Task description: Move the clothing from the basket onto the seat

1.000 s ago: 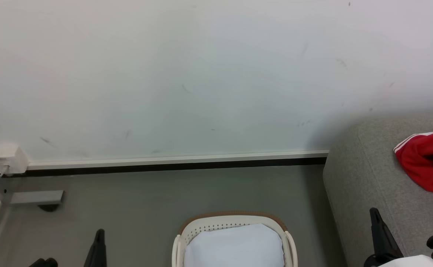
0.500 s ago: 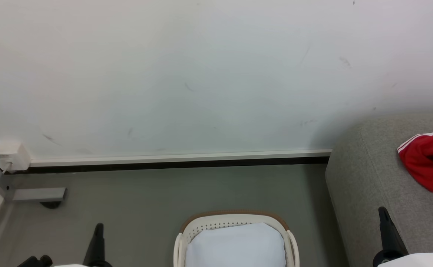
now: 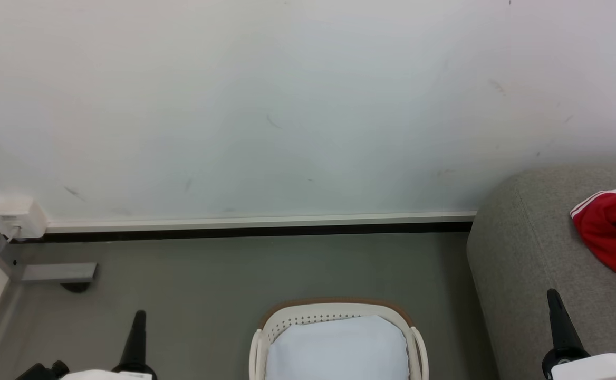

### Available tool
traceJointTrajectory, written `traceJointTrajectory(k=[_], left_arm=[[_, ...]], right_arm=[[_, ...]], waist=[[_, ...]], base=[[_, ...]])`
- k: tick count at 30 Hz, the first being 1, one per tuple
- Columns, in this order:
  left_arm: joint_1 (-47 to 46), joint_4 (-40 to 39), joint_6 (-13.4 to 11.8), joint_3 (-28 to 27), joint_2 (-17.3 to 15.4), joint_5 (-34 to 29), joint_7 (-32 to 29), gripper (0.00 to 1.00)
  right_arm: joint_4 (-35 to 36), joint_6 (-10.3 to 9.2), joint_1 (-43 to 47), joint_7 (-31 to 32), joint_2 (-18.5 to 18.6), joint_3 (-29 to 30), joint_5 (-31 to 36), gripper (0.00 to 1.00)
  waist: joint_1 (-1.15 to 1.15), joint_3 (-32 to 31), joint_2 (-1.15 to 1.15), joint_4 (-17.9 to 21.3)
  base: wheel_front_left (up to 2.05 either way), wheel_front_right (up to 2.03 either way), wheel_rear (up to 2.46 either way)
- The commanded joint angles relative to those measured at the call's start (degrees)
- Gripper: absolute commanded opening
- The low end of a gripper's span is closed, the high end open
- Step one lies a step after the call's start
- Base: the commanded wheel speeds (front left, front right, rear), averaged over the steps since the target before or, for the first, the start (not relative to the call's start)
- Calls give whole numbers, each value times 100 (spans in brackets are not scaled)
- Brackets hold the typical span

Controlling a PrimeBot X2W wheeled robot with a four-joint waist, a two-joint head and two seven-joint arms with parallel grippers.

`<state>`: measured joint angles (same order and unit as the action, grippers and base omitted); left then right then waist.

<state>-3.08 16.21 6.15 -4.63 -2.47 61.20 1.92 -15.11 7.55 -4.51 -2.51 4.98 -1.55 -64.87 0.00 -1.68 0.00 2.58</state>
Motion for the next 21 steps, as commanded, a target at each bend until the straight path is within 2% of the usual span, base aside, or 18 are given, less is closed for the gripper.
traceJointTrajectory(k=[1, 21], left_arm=[[-128, -84, 36, -25, -45, 197, -48, 0], [-222, -141, 60, -96, -52, 1226, -340, 0]], right_arm=[[59, -6, -124, 43, -10, 62, -192, 0], [69, -7, -179, 313, -44, 293, -1127, 0]], waist=[[0, 5, 0, -8], [0, 52, 0, -81]], base=[[0, 0, 0], [0, 0, 0]])
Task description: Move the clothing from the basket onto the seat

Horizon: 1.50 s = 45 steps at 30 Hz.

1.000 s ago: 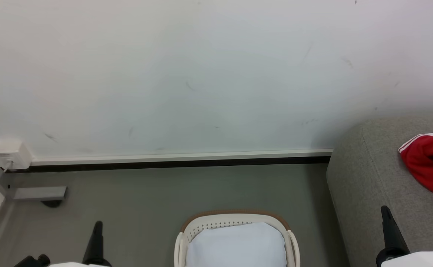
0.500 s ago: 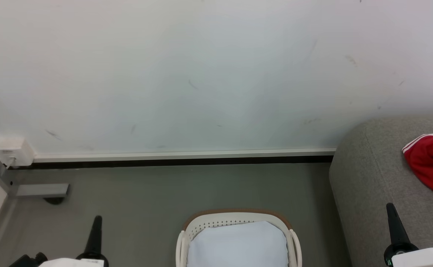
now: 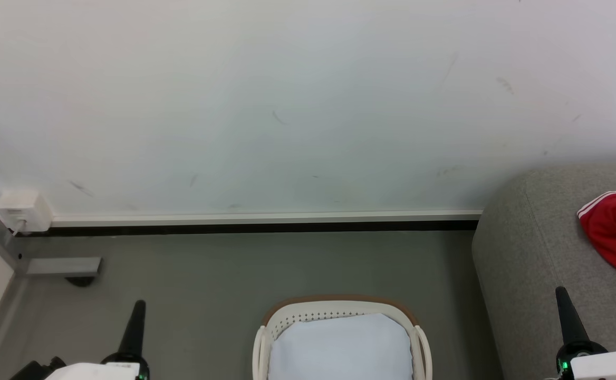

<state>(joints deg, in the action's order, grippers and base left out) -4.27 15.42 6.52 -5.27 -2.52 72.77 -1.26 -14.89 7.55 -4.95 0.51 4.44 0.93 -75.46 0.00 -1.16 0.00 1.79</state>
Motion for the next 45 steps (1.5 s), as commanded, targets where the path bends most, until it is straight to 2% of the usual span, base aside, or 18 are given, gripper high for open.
traceJointTrajectory(k=[1, 45], left_arm=[[-109, -63, 24, -35, -46, 126, -31, 0], [-264, -159, 67, -148, -56, 1973, -547, 0]], right_arm=[[48, -8, -137, 30, 10, 56, -119, 0], [63, -12, -208, 526, -68, 466, -1784, 0]], waist=[[0, 3, 0, -5], [0, 113, 0, -175]], base=[[0, 0, 0], [0, 0, 0]])
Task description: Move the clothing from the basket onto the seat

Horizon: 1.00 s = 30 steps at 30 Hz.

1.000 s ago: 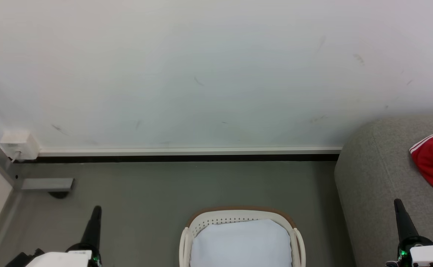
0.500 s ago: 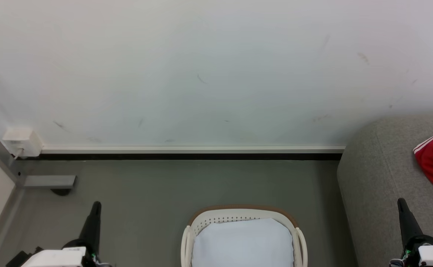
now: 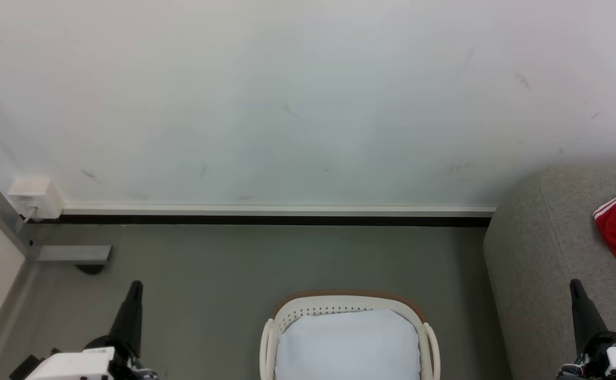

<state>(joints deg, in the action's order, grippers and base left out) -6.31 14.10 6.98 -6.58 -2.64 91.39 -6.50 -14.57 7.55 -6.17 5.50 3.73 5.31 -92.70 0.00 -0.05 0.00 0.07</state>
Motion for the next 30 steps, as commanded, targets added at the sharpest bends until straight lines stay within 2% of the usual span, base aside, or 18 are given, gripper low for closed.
traceJointTrajectory(k=[1, 30], left_arm=[[-61, -29, 22, -20, -43, 151, -36, 0], [-53, -27, 19, -17, -42, 127, -35, 0]], right_arm=[[32, -12, -82, 35, 2, 33, -90, 0], [29, -12, -63, 41, -7, 41, -54, 0]], waist=[[0, 4, 0, -7], [0, 4, 0, -7]], base=[[0, 0, 0], [0, 0, 0]])
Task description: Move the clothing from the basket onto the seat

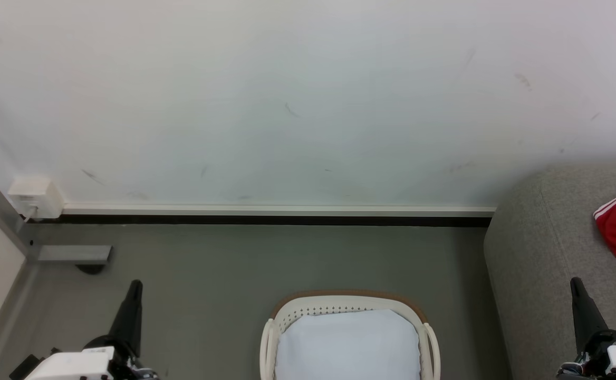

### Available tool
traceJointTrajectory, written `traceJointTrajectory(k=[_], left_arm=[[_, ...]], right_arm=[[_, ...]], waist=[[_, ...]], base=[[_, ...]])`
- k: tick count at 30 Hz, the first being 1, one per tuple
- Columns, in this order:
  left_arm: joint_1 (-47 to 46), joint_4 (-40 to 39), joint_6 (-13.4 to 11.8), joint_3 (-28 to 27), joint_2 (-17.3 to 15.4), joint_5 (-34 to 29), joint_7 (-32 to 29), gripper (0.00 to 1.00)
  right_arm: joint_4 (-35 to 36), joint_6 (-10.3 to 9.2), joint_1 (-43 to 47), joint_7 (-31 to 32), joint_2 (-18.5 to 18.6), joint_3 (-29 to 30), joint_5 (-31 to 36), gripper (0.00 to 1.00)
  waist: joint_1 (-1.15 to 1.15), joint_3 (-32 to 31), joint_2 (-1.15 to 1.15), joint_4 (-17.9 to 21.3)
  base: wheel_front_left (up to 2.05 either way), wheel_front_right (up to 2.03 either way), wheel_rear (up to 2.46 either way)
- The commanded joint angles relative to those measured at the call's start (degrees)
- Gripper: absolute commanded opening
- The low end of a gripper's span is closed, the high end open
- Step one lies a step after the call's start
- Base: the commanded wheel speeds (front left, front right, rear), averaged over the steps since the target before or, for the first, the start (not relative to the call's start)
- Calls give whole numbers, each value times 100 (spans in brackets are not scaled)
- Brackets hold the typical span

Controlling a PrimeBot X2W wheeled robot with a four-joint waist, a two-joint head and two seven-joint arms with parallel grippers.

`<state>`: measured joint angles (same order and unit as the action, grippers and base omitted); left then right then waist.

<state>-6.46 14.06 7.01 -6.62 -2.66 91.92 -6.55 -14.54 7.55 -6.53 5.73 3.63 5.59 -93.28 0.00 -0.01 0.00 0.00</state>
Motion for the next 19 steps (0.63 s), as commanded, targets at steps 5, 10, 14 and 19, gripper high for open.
traceJointTrajectory(k=[5, 10, 14, 19], left_arm=[[-38, -22, 16, -13, -40, 75, -29, 0], [-38, -22, 16, -13, -40, 75, -29, 0], [-39, -22, 16, -13, -40, 75, -29, 0], [-38, -22, 16, -13, -40, 75, -29, 0]], right_arm=[[25, -12, -27, 21, 1, 16, 7, 0], [25, -12, -27, 23, -1, 18, 10, 0], [25, -12, -27, 25, -3, 20, 12, 0], [25, -12, -28, 27, -4, 21, 15, 0]], waist=[[0, 0, 0, 0], [0, 0, 0, 0], [0, 0, 0, 0], [0, 0, 0, 0]], base=[[0, 0, 0], [0, 0, 0], [0, 0, 0], [0, 0, 0]])
